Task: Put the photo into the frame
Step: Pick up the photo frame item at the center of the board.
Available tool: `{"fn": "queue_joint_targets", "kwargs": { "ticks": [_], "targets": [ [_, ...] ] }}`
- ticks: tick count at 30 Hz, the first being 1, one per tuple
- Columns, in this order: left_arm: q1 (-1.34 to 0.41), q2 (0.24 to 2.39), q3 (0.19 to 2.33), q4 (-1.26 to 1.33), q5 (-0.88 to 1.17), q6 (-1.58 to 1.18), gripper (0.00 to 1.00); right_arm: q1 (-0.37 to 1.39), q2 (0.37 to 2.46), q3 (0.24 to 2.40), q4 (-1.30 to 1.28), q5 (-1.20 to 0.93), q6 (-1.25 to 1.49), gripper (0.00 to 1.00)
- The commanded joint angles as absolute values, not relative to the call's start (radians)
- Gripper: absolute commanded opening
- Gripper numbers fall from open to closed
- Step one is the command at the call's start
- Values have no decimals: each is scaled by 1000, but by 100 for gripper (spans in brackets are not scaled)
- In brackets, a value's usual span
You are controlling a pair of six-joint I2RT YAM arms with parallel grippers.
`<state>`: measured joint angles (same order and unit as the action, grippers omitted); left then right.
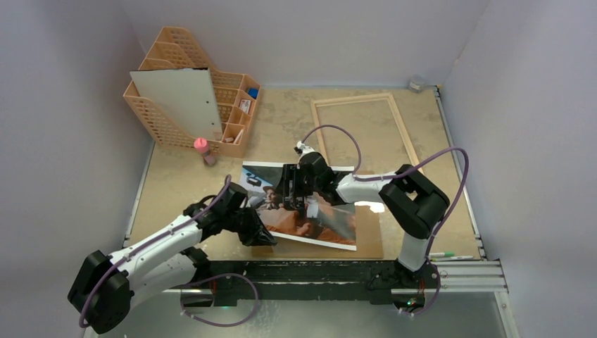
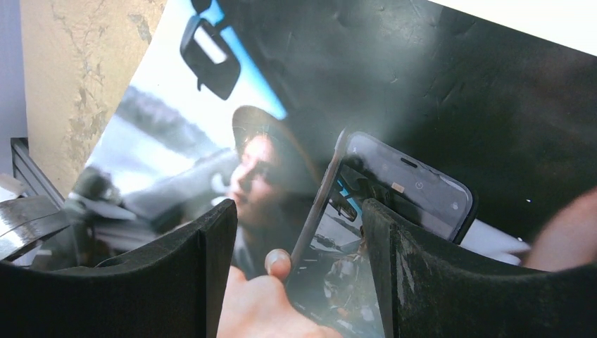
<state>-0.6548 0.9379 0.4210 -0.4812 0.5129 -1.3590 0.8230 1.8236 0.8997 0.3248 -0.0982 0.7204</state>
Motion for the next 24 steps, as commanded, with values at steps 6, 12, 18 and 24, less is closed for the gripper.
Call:
{"fn": "queue_joint_targets", "kwargs": {
  "ticks": [6,12,18,24],
  "targets": [
    [-652,940,592,-724,521,-1276,0,830,1888,873,-98,-58,684,71],
    [-650,991,808,-959,418,-1120,0,828,1757,978,-203,-25,663,78],
    [-649,1052,983,-1158,302,-994,0,828,1666,1076,-260,-8,630,82],
    [-649,1117,1121,-1300,207,-873,0,828,1500,1034,-155,-24,540,83]
  ]
}}
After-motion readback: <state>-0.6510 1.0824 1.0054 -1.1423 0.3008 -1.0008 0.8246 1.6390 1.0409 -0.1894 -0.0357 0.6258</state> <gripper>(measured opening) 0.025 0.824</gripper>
